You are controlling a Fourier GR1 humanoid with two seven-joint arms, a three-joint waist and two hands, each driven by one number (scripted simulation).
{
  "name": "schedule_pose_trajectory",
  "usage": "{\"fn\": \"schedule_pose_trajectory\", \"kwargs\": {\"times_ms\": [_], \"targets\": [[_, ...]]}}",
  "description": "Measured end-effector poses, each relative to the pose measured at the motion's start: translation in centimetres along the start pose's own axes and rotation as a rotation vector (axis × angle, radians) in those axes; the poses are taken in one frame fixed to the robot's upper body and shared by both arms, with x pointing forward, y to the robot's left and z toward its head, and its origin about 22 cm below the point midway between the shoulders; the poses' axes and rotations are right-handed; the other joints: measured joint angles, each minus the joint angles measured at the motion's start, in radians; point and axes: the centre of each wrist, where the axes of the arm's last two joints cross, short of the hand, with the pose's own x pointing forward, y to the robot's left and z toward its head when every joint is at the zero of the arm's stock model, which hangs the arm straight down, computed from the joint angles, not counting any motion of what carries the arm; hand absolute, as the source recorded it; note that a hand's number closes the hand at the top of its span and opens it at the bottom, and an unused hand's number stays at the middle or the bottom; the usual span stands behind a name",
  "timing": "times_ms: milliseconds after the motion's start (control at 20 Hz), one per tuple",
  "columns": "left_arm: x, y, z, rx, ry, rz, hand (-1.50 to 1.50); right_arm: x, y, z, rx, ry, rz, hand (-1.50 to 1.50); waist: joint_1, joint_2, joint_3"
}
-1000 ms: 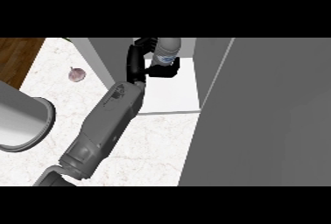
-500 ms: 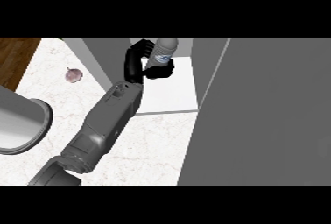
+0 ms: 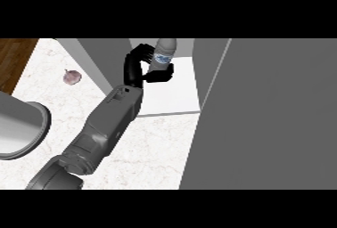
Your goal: Pick up the bottled water, place it into the cabinet and close the cabinet
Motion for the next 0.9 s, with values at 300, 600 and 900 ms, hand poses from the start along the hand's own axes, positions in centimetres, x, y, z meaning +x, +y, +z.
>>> {"fn": "schedule_pose_trajectory", "kwargs": {"times_ms": [300, 600, 900], "targets": [[-1.3, 0.2, 0.6, 0.005, 0.0, -0.122, -1.5, 0.0, -0.1, 0.1, 0.01, 0.0, 0.001, -1.5, -0.009, 0.003, 0.0], [-1.6, 0.4, 0.6, 0.039, -0.004, -0.194, -1.5, 0.0, -0.1, 0.1, 0.016, -0.006, -0.003, -1.5, -0.015, 0.006, -0.001], [-1.6, 0.4, 0.6, 0.038, -0.013, -0.18, -1.5, 0.0, -0.1, 0.1, 0.02, -0.005, -0.005, -1.5, -0.018, 0.006, -0.001]]}}
